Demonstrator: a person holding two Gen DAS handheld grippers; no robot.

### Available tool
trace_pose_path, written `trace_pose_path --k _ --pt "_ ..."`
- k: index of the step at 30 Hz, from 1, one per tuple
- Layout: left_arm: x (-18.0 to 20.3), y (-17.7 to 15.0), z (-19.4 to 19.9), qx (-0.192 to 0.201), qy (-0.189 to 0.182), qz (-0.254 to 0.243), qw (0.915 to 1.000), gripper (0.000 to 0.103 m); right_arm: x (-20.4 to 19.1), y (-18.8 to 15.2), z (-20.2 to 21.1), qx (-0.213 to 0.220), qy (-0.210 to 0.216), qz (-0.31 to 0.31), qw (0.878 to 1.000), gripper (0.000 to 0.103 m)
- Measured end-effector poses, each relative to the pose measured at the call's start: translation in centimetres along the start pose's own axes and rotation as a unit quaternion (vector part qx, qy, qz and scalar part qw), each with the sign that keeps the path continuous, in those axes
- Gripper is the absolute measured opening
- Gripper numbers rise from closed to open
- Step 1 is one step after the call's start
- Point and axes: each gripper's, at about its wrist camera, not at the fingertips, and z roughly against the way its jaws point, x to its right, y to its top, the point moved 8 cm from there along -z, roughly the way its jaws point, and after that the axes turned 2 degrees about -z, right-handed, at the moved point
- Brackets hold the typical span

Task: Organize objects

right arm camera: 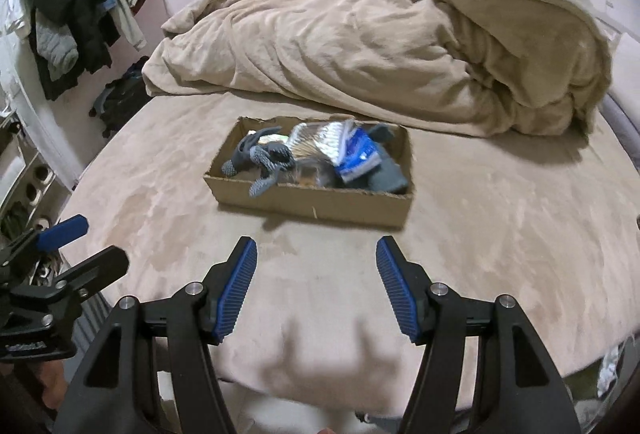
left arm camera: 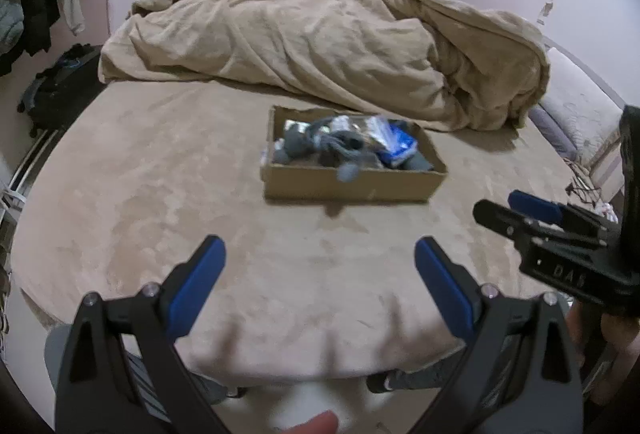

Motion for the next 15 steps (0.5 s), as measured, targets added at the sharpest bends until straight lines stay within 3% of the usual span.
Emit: trace_pose_path --k 15 --pt "2.4 -0.8 0.9 -0.011 -0.004 -0.015 0.9998 0.096 1.8 -3.0 2.5 -0.009 -0.012 -0.027 1.0 0.066"
